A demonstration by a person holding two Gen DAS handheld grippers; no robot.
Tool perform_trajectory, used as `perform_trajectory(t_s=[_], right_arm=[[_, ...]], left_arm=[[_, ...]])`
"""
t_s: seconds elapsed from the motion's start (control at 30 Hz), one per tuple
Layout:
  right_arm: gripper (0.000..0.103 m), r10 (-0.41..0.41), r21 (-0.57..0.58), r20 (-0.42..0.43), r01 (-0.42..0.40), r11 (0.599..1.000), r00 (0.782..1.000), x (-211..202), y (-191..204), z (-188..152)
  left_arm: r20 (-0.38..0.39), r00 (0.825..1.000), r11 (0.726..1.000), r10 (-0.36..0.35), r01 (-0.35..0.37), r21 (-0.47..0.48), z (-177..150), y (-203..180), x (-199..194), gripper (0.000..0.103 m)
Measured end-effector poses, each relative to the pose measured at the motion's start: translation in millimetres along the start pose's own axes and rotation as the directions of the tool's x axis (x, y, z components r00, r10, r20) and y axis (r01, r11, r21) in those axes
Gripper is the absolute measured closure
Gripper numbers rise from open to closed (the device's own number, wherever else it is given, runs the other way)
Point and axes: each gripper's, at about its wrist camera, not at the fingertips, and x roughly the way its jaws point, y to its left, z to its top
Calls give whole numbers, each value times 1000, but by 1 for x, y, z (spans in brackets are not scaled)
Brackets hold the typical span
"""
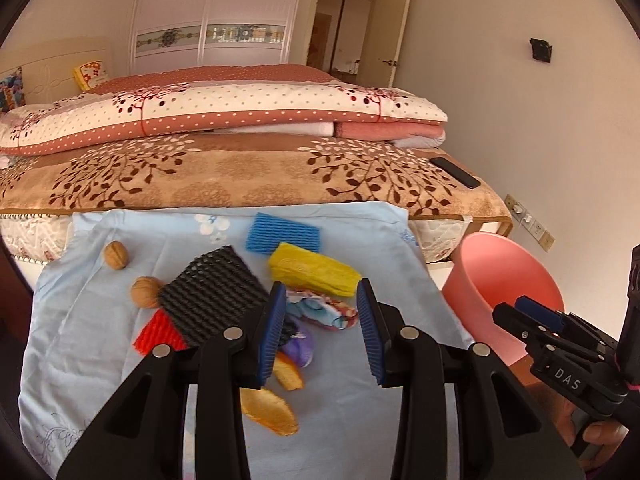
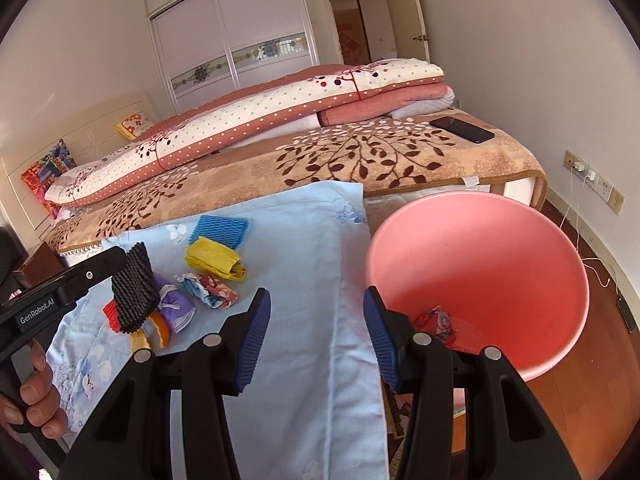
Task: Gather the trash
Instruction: 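Move both open tools back over the remaining trash on the sheet, then grasp the black mesh sleeve with the left tool while the right tool grasps the yellow plastic bag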
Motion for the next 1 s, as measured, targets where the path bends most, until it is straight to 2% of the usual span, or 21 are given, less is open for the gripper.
perform_trajectory(t_s=[0.17, 0.3, 0.63, 0.87, 0.97, 1.0], right_arm=[[55, 35, -45, -27, -36, 998, 999, 11, 22, -4], [55, 55, -71, -49, -58, 996, 997, 21, 36, -7], [55, 72, -108, -92, -82, 991, 993, 46, 56, -6], [55, 90, -121, -124, -105, 987, 988, 67, 68, -3], [55, 96, -130, -133, -113, 985, 986, 74, 74, 0], [55, 96, -134, -135, -114, 984, 986, 76, 76, 1]], left_arm=[[-11, 997, 996, 74, -74, -47, -12, 35, -4, 66], [-51, 992, 989, 112, -116, -90, -21, 57, 4, 66], [-142, 982, 974, 125, -148, -169, -30, 80, 37, 66], [-135, 983, 974, 121, -144, -173, -33, 83, 45, 66], [-124, 985, 977, 117, -136, -162, -32, 82, 44, 83], [-123, 986, 978, 110, -130, -166, -32, 83, 44, 85]])
